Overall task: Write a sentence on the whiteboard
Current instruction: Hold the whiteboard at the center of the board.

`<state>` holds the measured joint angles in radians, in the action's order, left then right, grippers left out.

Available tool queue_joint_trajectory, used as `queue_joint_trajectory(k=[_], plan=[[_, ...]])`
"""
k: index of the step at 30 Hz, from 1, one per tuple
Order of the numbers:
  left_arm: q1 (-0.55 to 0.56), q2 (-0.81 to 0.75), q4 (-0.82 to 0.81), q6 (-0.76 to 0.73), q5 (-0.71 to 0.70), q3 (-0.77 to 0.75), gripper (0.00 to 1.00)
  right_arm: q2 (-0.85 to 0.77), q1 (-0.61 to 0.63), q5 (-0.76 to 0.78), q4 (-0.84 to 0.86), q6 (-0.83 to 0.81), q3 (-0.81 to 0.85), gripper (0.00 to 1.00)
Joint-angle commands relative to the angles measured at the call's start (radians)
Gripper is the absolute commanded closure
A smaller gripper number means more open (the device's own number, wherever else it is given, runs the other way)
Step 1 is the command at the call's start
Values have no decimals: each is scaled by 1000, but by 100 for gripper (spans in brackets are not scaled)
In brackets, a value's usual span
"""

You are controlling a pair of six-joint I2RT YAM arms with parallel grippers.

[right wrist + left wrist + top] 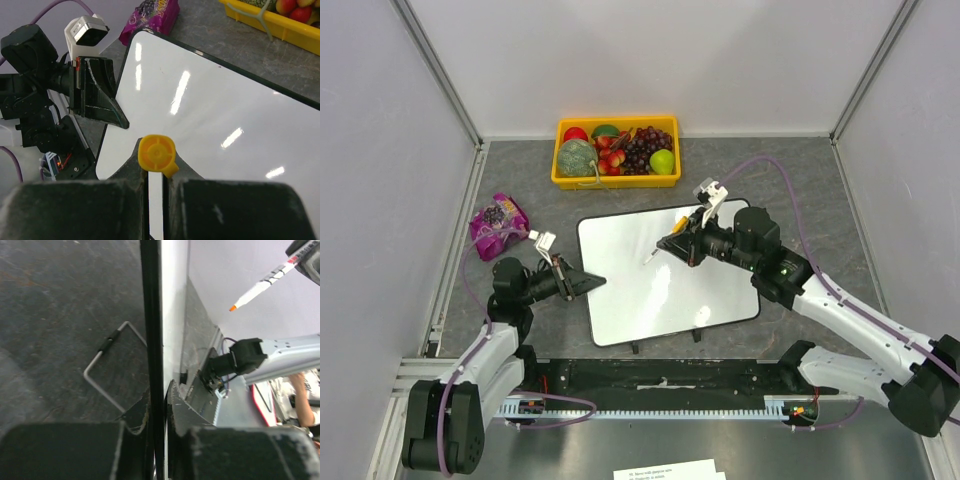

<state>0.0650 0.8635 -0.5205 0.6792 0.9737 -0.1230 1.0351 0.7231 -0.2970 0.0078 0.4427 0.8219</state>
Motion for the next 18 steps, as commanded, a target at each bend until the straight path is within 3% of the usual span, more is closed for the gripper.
queue_joint_trajectory(k=[1, 11, 18], plan=[[-2, -15, -4, -79, 16, 25, 96, 9, 47, 102, 54, -41, 80, 100], [-2, -47, -7, -66, 19, 37, 98, 36, 124, 324, 96, -70, 94, 100], [-1, -41, -9, -66, 22, 37, 98, 89, 159, 380, 152, -78, 95, 100]])
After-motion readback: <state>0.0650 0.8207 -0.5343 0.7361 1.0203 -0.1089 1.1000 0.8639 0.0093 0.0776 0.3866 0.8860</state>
